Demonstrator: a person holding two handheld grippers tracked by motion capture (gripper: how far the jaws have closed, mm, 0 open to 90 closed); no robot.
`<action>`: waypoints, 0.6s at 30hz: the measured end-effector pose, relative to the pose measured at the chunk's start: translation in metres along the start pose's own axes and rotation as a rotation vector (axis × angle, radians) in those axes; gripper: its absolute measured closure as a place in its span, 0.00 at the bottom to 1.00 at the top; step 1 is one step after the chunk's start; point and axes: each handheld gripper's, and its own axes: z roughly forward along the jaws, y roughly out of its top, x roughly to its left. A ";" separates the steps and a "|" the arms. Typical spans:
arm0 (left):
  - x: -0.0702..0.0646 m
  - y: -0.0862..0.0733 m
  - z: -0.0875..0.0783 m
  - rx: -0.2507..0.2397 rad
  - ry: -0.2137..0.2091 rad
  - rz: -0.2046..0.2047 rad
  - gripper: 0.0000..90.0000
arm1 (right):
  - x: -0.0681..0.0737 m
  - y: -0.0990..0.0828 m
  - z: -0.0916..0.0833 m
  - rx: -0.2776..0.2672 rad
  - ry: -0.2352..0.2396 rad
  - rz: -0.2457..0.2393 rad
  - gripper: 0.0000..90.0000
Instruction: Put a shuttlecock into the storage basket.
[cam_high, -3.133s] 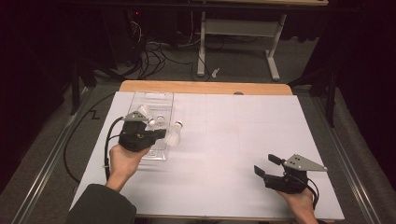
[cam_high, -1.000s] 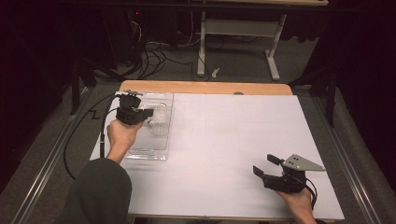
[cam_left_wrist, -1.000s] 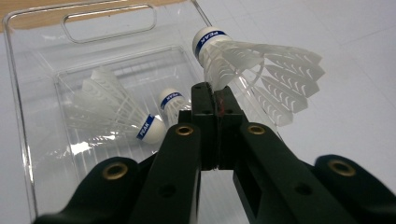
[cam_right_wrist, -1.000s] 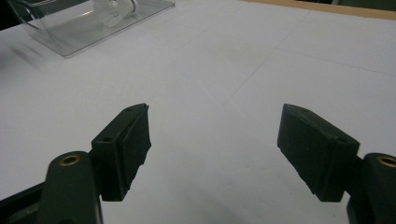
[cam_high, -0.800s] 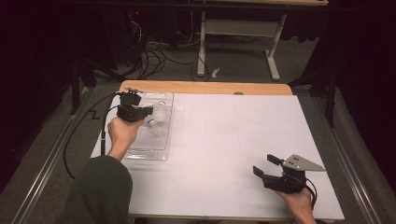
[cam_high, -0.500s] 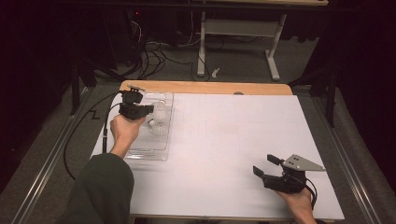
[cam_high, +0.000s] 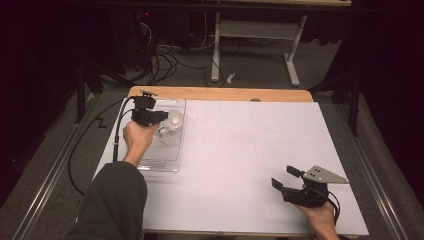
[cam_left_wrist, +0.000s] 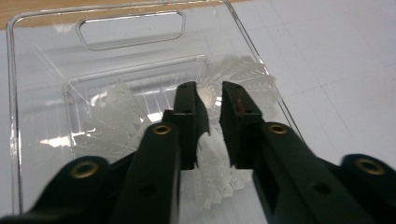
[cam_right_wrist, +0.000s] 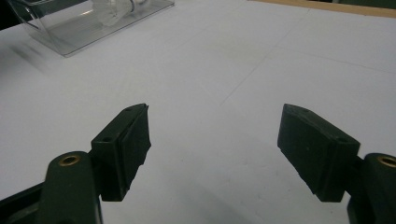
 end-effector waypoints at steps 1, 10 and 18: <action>-0.001 0.000 -0.001 -0.003 0.002 0.006 0.77 | 0.000 0.000 0.000 0.000 0.000 0.000 0.29; -0.005 -0.003 -0.012 -0.027 0.004 0.032 0.62 | 0.000 0.000 -0.001 -0.004 -0.003 -0.002 0.28; -0.012 -0.006 -0.022 -0.046 0.002 0.059 0.56 | -0.001 0.000 -0.002 -0.011 -0.005 -0.001 0.27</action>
